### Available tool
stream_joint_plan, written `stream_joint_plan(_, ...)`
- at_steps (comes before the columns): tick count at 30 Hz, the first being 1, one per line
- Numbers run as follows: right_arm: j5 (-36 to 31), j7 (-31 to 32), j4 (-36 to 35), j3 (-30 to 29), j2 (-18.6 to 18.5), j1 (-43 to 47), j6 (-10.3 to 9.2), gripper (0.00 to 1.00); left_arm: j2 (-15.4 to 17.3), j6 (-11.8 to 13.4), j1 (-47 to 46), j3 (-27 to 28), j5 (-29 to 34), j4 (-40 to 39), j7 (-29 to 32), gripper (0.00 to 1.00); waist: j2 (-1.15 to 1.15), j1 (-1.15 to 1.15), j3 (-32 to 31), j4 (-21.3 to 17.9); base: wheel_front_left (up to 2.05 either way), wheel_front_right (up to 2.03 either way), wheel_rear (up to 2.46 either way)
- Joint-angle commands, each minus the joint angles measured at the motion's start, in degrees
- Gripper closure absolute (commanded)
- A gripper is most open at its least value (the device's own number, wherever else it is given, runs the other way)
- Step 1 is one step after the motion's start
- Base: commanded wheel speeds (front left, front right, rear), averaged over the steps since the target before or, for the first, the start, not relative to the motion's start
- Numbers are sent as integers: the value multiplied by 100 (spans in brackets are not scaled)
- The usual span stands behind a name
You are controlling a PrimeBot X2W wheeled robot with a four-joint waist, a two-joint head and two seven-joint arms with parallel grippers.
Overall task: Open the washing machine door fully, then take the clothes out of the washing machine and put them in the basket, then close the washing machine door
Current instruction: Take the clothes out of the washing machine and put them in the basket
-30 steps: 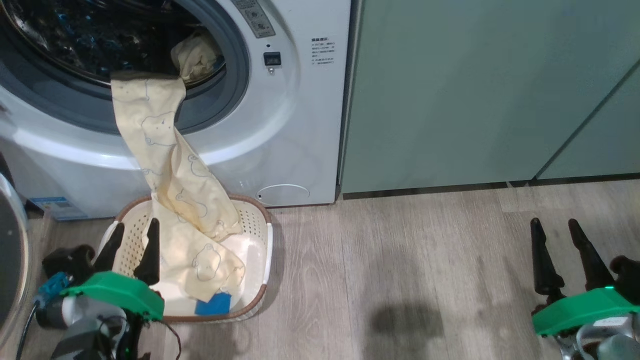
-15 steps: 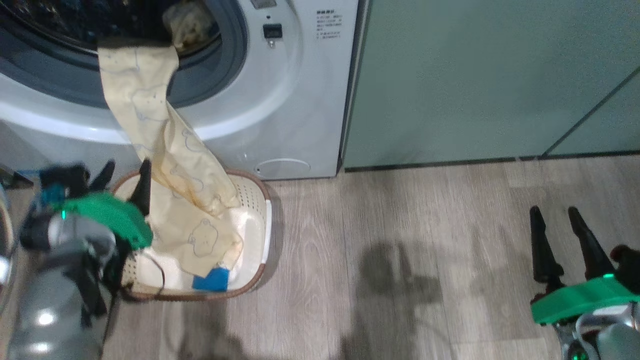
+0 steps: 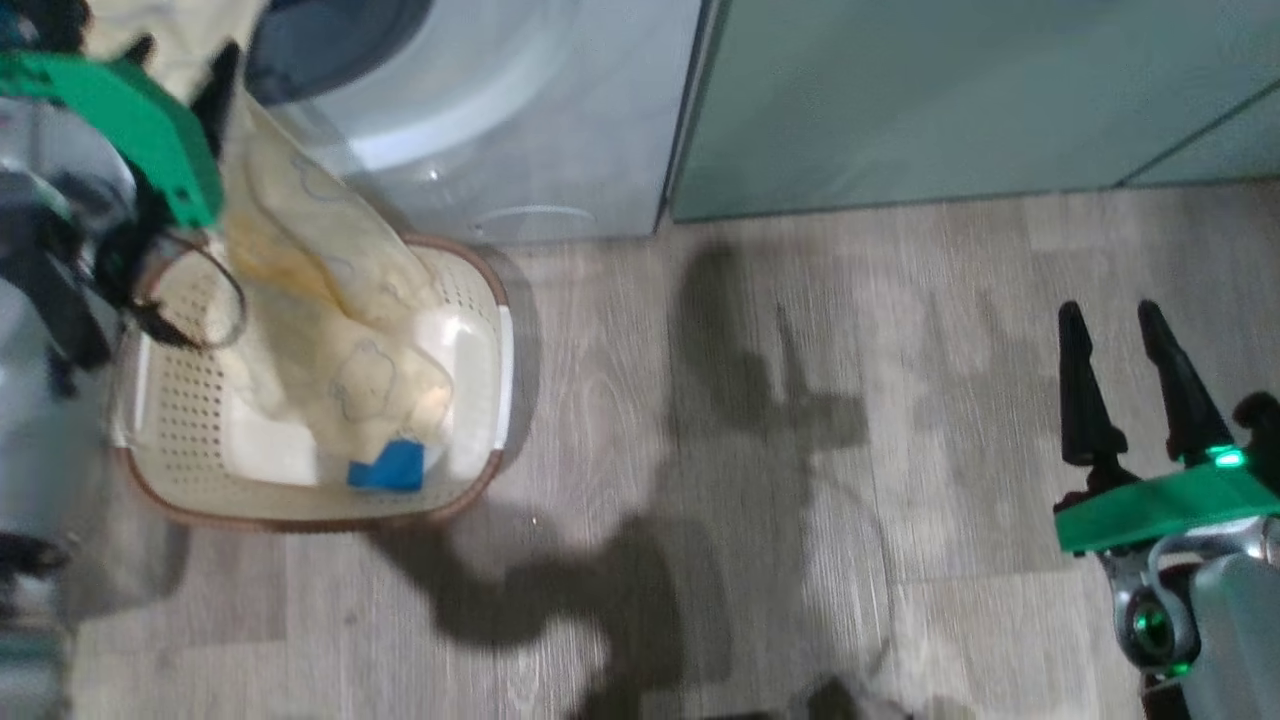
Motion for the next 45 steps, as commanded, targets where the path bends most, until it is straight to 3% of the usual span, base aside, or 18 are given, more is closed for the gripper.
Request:
stream_joint_plan(1,31,-55,-185,92,-20,-101,3,0,401,36,-248,129,24,-135,102,0,0,-2,276,-103,0,0,0)
stream_joint_plan(11,46,-55,-205,96,86,-377,3,0,583,141,-1279,-43,77,-202,1112,0,0,-2,821,-269,0,0,0)
stream_joint_plan(19,43,-55,-213,134,120,-528,3,0,627,325,-1714,-293,311,-73,1491,0,0,-2,1072,-341,0,0,0)
stream_joint_plan(28,48,-55,-238,160,137,-645,3,0,832,597,-2003,-363,482,269,1575,0,0,-2,1322,-405,0,0,0)
stream_joint_plan(40,49,-55,-237,150,133,-762,3,0,896,474,-2275,-403,385,818,1527,0,0,-2,1509,-409,0,0,0)
stream_joint_plan(41,48,-55,-234,152,133,-764,3,0,891,471,-2291,-414,385,860,1501,18,0,-2,1509,-407,0,0,0)
stream_joint_plan(42,47,-55,-232,153,133,-768,3,0,895,479,-2307,-428,395,897,1467,50,0,-2,1508,-406,0,0,0)
stream_joint_plan(43,47,-55,-228,151,133,-771,3,0,903,478,-2312,-449,409,938,1440,71,0,-2,1503,-403,0,0,0)
stream_joint_plan(44,45,-55,-225,150,133,-771,3,0,901,470,-2319,-465,413,980,1420,100,0,-2,1493,-398,0,0,0)
stream_joint_plan(45,42,-55,-223,148,133,-769,3,0,897,460,-2323,-478,410,1021,1397,100,0,-2,1480,-395,0,0,0)
